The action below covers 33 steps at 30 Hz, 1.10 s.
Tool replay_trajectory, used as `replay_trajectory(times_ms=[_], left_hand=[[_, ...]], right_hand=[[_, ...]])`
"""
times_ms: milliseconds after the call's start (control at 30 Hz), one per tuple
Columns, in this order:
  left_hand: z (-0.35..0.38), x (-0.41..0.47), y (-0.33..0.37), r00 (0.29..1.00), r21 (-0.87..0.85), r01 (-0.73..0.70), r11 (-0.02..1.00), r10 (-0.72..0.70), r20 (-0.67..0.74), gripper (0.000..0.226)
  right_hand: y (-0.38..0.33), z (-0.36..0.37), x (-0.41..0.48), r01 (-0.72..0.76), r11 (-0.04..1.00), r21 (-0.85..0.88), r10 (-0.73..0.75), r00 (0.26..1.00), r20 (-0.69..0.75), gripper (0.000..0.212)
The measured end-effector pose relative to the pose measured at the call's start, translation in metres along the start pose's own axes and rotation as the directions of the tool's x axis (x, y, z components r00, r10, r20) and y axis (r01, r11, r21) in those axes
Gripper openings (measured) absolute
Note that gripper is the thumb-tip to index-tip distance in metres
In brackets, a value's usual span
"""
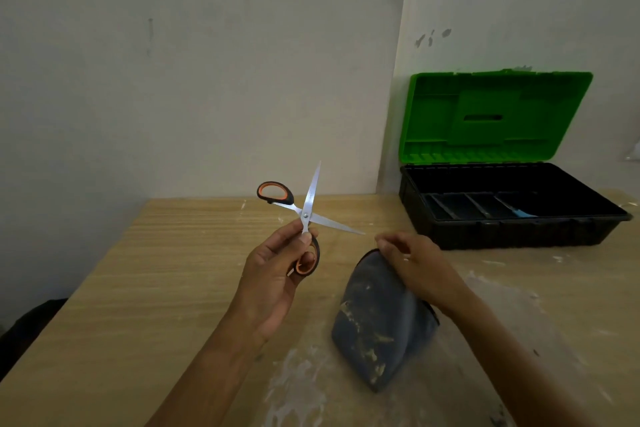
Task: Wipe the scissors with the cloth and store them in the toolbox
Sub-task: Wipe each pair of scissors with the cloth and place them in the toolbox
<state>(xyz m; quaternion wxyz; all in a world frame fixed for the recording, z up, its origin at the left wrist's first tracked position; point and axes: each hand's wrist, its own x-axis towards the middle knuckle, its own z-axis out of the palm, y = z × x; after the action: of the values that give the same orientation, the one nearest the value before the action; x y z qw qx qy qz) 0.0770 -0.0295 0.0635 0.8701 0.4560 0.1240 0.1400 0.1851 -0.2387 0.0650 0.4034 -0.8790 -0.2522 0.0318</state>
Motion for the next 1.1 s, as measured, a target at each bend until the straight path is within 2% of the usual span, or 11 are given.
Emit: replay_trajectory(times_ms=[33, 67, 133, 200, 267, 367, 467, 600, 700, 867, 1100], left_hand=[[0.001, -0.001, -0.001, 1.000, -0.007, 0.005, 1.000, -0.005, -0.001, 0.041], [0.002, -0.001, -0.002, 1.000, -0.009, 0.007, 1.000, -0.007, -0.003, 0.039], [0.003, -0.002, -0.004, 1.000, 0.006, 0.000, 1.000, 0.000, -0.005, 0.037], [0.004, -0.003, -0.007, 1.000, 0.023, 0.005, 1.000, -0.005, 0.002, 0.035], [0.006, -0.004, -0.010, 1.000, 0.023, 0.024, 0.999, -0.024, 0.019, 0.032], [0.008, -0.005, -0.013, 0.998, 0.078, 0.050, 0.996, -0.054, 0.046, 0.029], [0.007, -0.006, -0.017, 0.991, 0.128, 0.064, 0.990, -0.078, 0.113, 0.038], [0.005, -0.008, -0.019, 0.985, 0.185, 0.070, 0.980, -0.098, 0.144, 0.049], [0.005, -0.008, -0.020, 0.980, 0.338, -0.034, 0.941, -0.035, 0.195, 0.043], [0.009, -0.012, -0.027, 0.941, 0.560, -0.157, 0.813, -0.048, 0.335, 0.041], [0.009, -0.013, -0.034, 0.944, 0.574, -0.085, 0.814, -0.118, 0.308, 0.035]], right_hand=[[-0.006, 0.003, -0.002, 0.051, 0.994, 0.099, -0.045, 0.997, -0.063, 0.019], [-0.012, 0.004, -0.004, 0.076, 0.962, 0.261, -0.066, 0.997, -0.047, 0.030], [-0.025, 0.005, -0.008, -0.017, 0.857, 0.516, -0.057, 0.990, 0.127, 0.047], [-0.031, 0.006, -0.013, -0.067, 0.812, 0.580, -0.058, 0.979, 0.194, 0.044], [-0.030, 0.007, -0.013, -0.051, 0.790, 0.611, -0.034, 0.991, 0.126, 0.035], [-0.024, 0.002, -0.009, -0.072, 0.695, 0.716, 0.059, 0.997, 0.044, 0.038], [-0.019, -0.002, -0.005, -0.084, 0.655, 0.751, 0.104, 0.994, 0.022, 0.025], [-0.017, 0.000, -0.003, -0.024, 0.681, 0.732, 0.120, 0.990, -0.079, 0.016], [-0.017, 0.000, -0.003, 0.032, 0.689, 0.724, 0.119, 0.980, -0.157, 0.016], [-0.015, 0.006, -0.004, 0.032, 0.683, 0.730, 0.108, 0.984, -0.144, 0.018], [-0.016, 0.013, -0.004, 0.045, 0.670, 0.741, 0.095, 0.985, -0.145, 0.018]])
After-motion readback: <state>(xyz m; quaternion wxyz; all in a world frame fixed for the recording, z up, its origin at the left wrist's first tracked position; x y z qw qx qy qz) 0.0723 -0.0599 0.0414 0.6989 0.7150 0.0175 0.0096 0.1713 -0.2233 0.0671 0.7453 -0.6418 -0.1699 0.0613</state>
